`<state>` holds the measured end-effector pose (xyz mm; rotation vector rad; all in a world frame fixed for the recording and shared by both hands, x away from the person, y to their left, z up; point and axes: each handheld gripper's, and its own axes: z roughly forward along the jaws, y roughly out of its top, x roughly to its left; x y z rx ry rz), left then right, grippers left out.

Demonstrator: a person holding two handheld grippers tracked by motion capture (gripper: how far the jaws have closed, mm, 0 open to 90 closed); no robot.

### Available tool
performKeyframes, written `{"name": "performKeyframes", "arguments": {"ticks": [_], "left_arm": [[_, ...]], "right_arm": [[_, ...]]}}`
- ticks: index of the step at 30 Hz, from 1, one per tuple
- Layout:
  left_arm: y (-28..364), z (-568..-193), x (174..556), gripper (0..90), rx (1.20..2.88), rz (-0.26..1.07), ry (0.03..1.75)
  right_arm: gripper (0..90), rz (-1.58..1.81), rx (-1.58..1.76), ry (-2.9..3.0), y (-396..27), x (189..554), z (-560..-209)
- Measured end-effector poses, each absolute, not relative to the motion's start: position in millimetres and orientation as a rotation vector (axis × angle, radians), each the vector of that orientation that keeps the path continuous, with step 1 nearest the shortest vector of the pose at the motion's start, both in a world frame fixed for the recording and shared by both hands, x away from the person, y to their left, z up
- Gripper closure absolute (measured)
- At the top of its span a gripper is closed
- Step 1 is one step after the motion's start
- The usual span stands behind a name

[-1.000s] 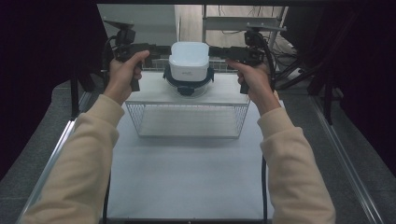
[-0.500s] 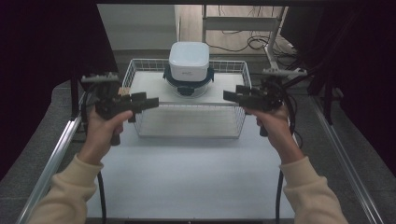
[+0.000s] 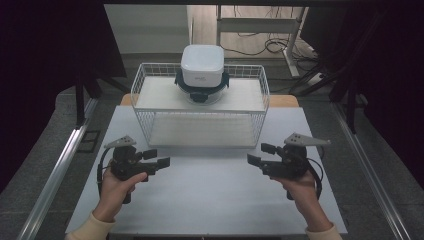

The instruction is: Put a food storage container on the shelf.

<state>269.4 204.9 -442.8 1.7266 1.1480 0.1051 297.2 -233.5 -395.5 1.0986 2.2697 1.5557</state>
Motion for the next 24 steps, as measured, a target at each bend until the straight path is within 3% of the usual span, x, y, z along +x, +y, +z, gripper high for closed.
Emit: {"name": "performKeyframes", "arguments": {"ticks": [7,24], "left_arm": [[203.1,-463.3,267.2,27.5,1.764,0.094,1.195],[204.7,-466.7,267.3,27.8,1.736,0.124,1.222]], "right_arm": [[26.3,1.476,1.168,2.329,-242.0,290.0,-433.9],[25.8,1.448,1.126,2.313,-244.1,285.6,-437.1]]}}
